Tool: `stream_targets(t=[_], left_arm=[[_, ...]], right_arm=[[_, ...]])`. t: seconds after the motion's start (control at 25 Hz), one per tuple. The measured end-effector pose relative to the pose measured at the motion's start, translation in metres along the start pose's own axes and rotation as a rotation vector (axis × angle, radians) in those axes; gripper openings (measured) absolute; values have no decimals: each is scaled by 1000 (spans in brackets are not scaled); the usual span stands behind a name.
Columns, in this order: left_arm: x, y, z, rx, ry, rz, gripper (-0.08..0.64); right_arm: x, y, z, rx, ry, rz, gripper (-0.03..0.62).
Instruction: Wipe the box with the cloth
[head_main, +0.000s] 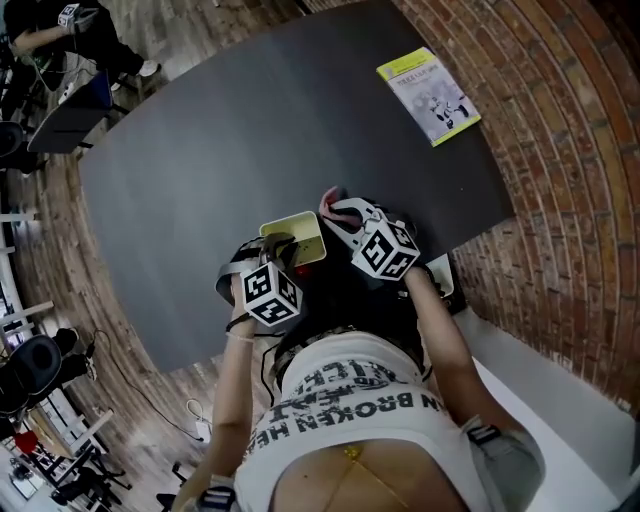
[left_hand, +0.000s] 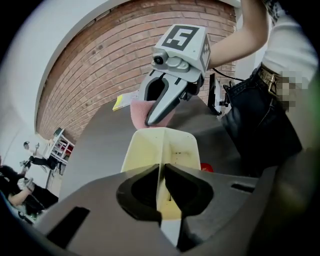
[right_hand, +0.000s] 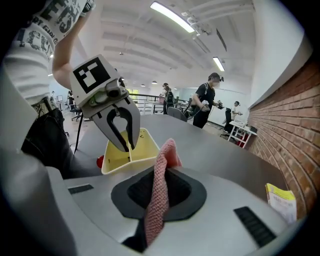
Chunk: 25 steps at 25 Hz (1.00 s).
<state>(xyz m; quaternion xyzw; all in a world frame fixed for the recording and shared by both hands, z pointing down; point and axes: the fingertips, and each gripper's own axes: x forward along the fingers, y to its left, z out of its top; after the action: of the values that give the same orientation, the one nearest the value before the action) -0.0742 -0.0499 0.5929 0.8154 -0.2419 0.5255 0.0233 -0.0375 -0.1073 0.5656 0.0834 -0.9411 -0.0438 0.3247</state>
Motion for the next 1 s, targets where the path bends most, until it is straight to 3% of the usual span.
stream_targets(t=[0.2, 0.6, 1.0], left_arm=[[1, 0, 1, 10, 6, -16, 37], [1, -1, 0, 10, 8, -28, 35], [1, 0, -2, 6, 9, -20, 35]], right_arm=[[15, 9, -17, -51, 53, 67, 17], [35, 22, -30, -269, 154, 159, 18], [27, 46, -35, -167, 134, 126, 17]])
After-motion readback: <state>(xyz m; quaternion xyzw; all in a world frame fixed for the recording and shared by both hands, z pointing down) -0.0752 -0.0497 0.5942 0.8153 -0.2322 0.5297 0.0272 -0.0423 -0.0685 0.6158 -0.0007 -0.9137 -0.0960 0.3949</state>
